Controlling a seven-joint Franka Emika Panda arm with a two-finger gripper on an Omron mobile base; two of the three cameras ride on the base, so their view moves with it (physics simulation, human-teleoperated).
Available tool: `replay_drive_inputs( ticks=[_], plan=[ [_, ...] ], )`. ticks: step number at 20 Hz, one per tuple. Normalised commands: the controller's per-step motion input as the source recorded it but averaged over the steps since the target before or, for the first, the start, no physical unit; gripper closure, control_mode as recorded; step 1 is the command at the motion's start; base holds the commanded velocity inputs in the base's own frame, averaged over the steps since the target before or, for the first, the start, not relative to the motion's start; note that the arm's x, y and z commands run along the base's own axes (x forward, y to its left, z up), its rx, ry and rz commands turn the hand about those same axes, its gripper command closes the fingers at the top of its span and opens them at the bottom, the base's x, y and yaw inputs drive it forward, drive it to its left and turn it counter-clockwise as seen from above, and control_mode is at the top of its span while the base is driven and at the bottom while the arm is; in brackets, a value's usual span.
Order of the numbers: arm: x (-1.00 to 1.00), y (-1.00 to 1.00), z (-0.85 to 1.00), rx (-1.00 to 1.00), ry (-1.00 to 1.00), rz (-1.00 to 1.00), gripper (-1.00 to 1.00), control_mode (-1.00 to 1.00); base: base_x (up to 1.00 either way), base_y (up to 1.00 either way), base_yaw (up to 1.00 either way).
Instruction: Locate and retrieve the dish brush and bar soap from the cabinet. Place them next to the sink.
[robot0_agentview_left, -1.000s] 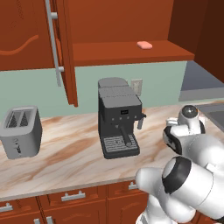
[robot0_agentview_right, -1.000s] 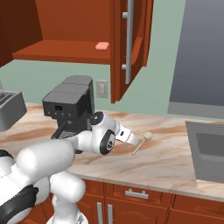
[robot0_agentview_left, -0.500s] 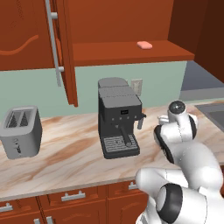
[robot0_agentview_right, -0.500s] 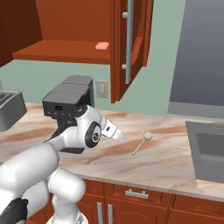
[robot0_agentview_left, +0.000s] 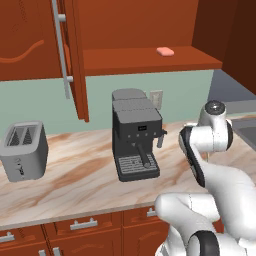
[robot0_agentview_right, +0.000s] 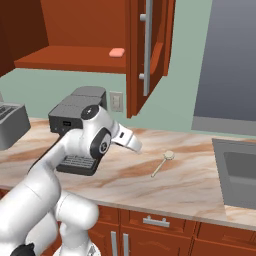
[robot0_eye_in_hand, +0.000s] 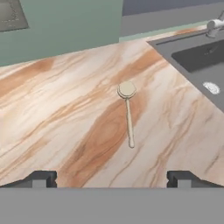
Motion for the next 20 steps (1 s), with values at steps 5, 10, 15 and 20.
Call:
replay_drive_inputs(
  ticks=[5,10,15,20],
  plan=[
    [-0.39,0.34,0.45,-0.02,-0.03,0.19,-1.0,-1.0,0.0,0.0,0.0],
    [-0.39,0.28,0.46,0.0,-0.12,0.18,-1.0,-1.0,0.0,0.0,0.0],
    [-0.36,0.33,0.66,-0.01,-0.21,0.14,-1.0,-1.0,0.0,0.0,0.0],
    [-0.34,0.15,0.78,0.0,-0.17,0.02,-1.0,-1.0,0.0,0.0,0.0]
  ],
)
